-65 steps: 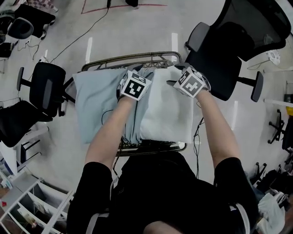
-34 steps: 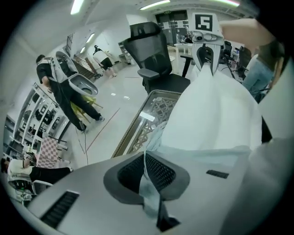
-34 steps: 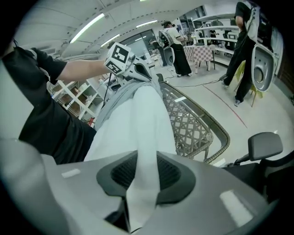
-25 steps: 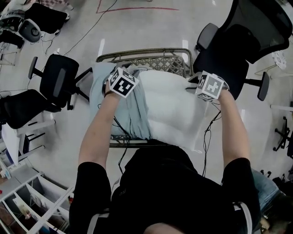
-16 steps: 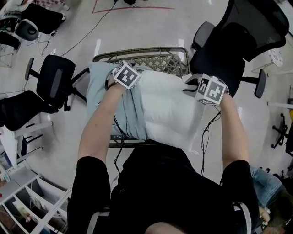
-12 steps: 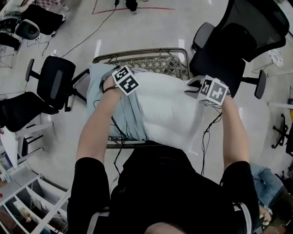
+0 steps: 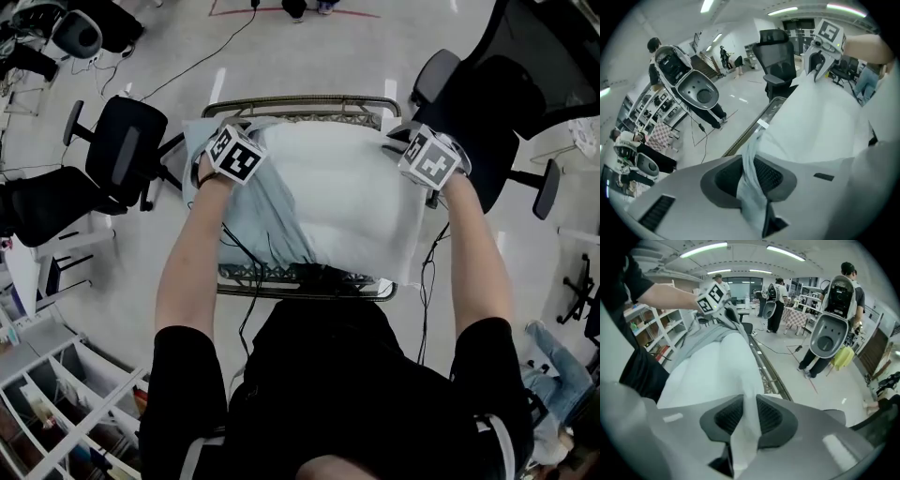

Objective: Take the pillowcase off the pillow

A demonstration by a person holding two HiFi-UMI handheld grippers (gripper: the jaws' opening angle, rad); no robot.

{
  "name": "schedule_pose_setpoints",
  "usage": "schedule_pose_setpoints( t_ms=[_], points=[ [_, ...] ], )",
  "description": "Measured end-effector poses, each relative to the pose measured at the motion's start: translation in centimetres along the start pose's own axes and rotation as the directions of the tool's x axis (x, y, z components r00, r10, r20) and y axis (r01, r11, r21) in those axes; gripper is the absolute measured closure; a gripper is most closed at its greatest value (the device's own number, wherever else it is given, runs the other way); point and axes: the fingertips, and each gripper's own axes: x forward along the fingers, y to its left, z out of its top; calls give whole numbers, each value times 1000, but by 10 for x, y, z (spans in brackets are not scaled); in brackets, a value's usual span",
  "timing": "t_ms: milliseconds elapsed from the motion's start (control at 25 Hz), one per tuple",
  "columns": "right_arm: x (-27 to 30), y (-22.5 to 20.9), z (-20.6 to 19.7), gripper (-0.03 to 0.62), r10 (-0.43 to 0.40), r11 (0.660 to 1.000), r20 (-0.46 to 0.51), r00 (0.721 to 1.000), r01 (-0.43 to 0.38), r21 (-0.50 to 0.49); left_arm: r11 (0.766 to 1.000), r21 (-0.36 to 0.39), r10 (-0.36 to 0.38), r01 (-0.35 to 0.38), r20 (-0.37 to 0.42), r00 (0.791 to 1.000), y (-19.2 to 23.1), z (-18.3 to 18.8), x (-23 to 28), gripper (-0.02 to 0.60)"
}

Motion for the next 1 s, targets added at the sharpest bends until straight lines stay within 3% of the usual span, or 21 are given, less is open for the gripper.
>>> schedule_pose_setpoints(
  t_ms=[80, 200, 320, 480, 640, 1000],
  points=[
    [12, -8, -6, 491, -83, 996, -13, 996, 83, 33, 996, -83, -11, 16, 51, 999, -15, -4, -6, 469],
    [17, -11, -18, 451, -197, 977, 4, 980, 196, 80, 970, -234, -27, 58, 134, 991, -40, -14, -20, 428],
    [6, 3, -26, 438, -247, 963, 26, 969, 242, 121, 945, -315, -32, 84, 168, 985, -65, -30, -29, 393],
    [-8, 38, -42, 398, -254, 953, 42, 966, 242, 179, 936, -336, -39, 107, 202, 979, -96, -44, -44, 366],
    [-22, 78, -61, 375, -265, 924, 85, 961, 227, 309, 927, -351, -47, 132, 241, 969, -127, -55, -60, 350],
    [-48, 196, -142, 274, -340, 798, 29, 940, 272, 537, 898, -394, -68, 196, 317, 946, -223, -91, -93, 333]
  ],
)
